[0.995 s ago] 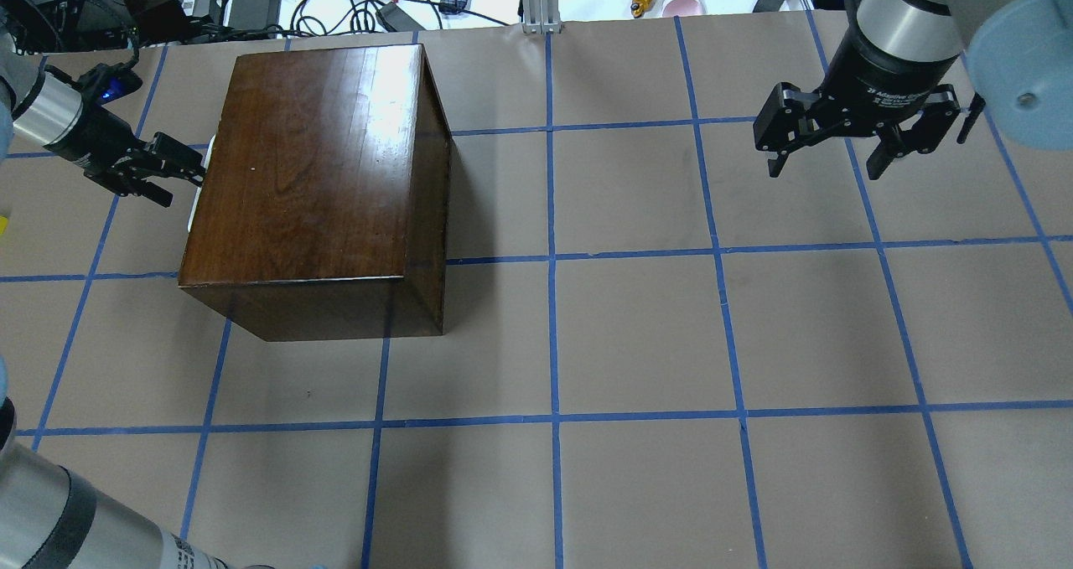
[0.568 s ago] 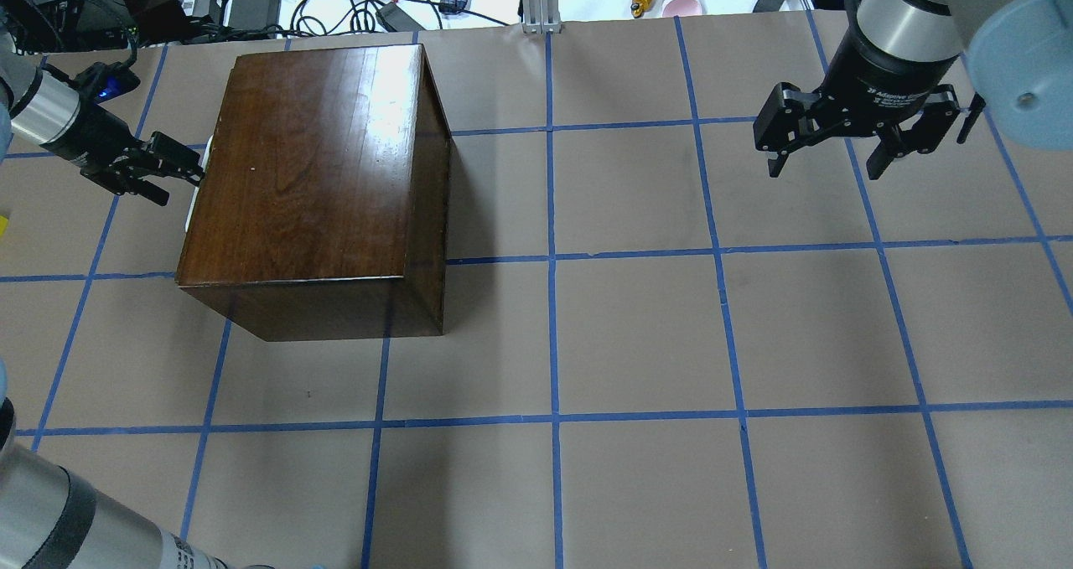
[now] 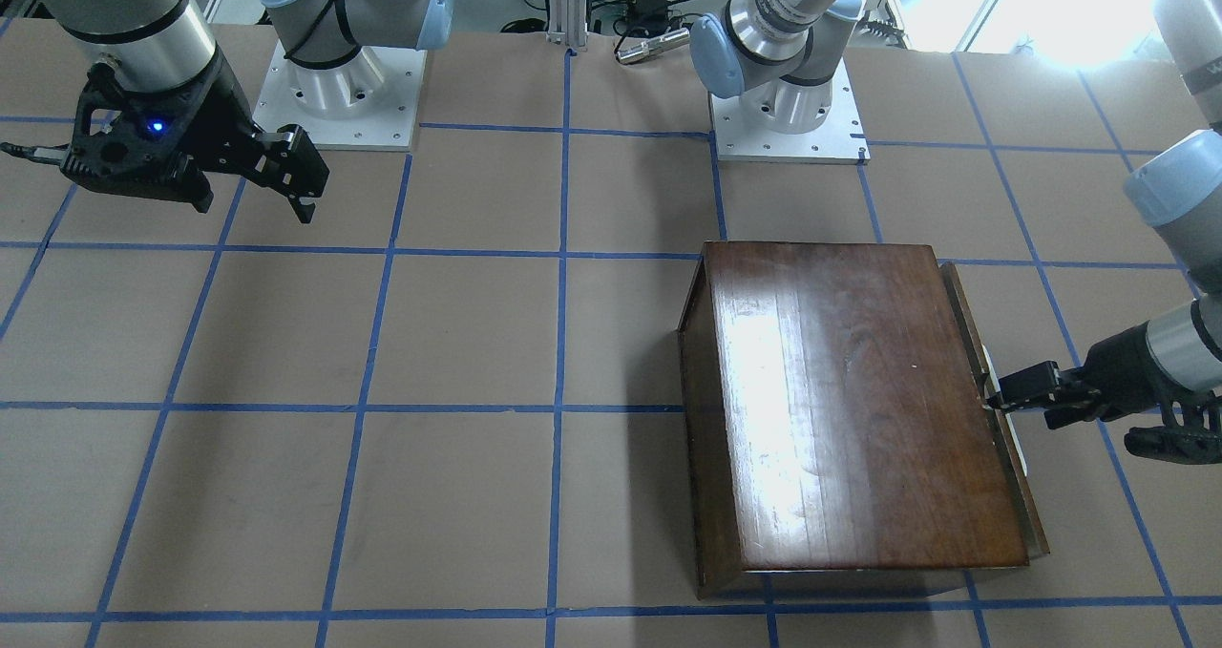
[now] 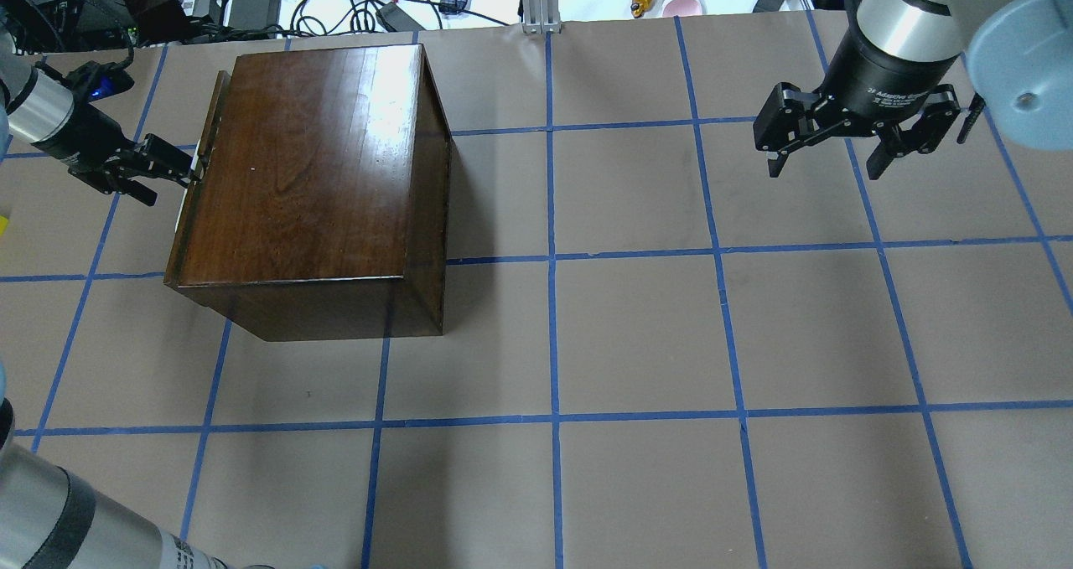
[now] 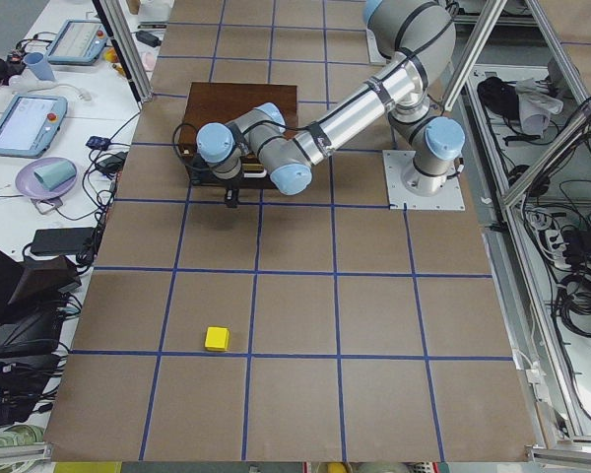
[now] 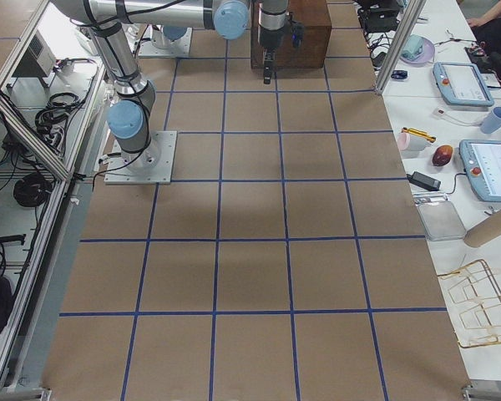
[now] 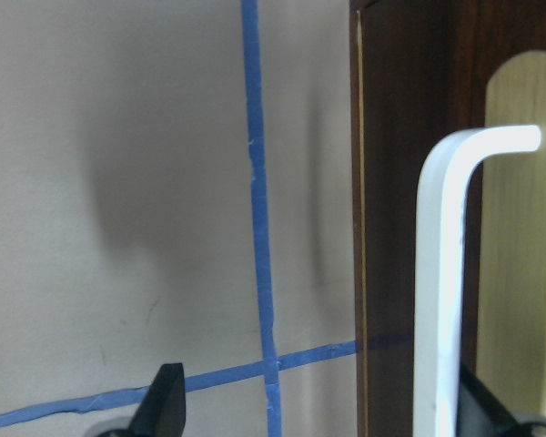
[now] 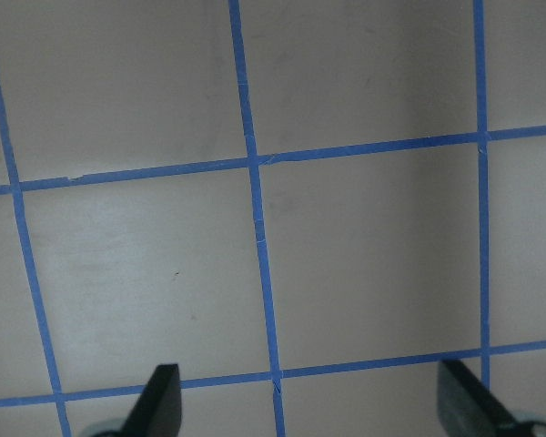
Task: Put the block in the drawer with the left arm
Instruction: 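Pull the drawer open outward with the left gripper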
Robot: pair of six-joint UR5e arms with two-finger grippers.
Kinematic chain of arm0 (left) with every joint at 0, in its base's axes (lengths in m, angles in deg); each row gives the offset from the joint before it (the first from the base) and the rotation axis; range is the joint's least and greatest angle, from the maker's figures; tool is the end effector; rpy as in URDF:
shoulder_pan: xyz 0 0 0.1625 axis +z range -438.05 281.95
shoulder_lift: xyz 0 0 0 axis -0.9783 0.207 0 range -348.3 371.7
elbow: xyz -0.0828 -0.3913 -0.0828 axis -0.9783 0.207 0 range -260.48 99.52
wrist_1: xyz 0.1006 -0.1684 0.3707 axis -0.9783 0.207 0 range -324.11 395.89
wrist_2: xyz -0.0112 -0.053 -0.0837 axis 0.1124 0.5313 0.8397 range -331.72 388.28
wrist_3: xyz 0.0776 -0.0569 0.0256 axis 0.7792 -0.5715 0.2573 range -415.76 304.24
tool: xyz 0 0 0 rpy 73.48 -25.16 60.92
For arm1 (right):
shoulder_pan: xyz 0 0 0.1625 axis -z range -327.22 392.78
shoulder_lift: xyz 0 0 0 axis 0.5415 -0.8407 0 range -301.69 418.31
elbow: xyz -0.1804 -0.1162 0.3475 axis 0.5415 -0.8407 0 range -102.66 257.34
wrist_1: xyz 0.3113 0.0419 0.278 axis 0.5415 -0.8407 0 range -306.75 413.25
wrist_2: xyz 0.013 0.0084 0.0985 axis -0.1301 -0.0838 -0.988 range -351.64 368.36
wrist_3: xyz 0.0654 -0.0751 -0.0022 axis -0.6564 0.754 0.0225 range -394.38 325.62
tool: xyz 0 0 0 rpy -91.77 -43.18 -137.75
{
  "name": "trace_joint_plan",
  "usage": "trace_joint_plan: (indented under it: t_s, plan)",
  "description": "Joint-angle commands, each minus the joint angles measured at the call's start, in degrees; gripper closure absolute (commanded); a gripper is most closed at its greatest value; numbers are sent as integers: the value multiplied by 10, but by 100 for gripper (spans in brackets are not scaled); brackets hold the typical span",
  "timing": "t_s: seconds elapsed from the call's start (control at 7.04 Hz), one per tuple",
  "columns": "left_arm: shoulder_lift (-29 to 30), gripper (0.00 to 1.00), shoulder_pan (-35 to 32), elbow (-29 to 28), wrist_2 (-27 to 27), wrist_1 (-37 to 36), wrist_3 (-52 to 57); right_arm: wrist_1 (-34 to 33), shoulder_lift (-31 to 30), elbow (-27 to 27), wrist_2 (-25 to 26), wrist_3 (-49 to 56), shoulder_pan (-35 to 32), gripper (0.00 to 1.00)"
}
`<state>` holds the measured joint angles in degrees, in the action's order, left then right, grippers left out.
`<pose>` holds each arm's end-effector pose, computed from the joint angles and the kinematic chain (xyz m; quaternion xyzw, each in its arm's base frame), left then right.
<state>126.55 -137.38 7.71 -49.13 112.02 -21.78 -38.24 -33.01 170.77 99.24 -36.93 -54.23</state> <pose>0.1832 -0.6128 0.2656 -0.0199 -0.9906 -0.0088 0.1348 0.1063 -0.4929 0.4556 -0.0482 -0.9988 -0.0055 0.0077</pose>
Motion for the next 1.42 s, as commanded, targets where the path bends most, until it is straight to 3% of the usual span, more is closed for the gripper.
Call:
trace_joint_plan:
  t_s: [0.0, 1.28]
  plan:
    - [-1, 4, 0, -1, -18, -7, 0, 0, 0, 0, 0, 0, 0, 0]
    - [-2, 4, 41, -2, -21, -13, 32, 0, 0, 0, 0, 0, 0, 0]
